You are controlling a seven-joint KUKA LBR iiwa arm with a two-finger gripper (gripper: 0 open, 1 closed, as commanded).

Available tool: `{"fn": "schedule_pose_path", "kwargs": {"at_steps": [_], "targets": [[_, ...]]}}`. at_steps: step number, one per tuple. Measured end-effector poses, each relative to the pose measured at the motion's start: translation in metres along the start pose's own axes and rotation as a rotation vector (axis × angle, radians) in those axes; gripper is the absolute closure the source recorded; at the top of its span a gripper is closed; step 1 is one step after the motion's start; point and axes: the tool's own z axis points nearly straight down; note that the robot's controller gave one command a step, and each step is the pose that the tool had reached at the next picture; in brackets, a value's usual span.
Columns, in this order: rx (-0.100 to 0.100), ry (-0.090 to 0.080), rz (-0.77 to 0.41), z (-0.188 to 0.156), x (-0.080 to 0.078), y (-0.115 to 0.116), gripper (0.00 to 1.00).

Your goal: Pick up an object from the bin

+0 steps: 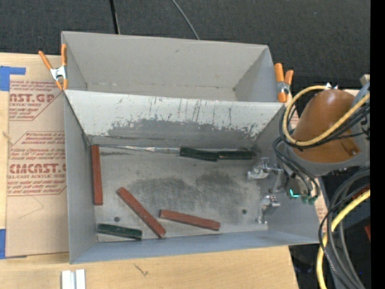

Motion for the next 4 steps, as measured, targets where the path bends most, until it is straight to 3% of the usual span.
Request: {"fn": "schedule_pose_path", "kwargs": {"at_steps": [1, 2, 3, 4], "targets": [[0.001, -0.007, -0.001, -0.004, -0.002, 0.0, 0.0], [0.002, -0.014, 0.038, 0.042, -0.005, 0.038, 0.0], [0.001, -0.005, -0.001, 0.055, 0.003, 0.062, 0.0], [0.0, -0.007, 0.11, 0.053, 0.008, 0.095, 0.0]]}}
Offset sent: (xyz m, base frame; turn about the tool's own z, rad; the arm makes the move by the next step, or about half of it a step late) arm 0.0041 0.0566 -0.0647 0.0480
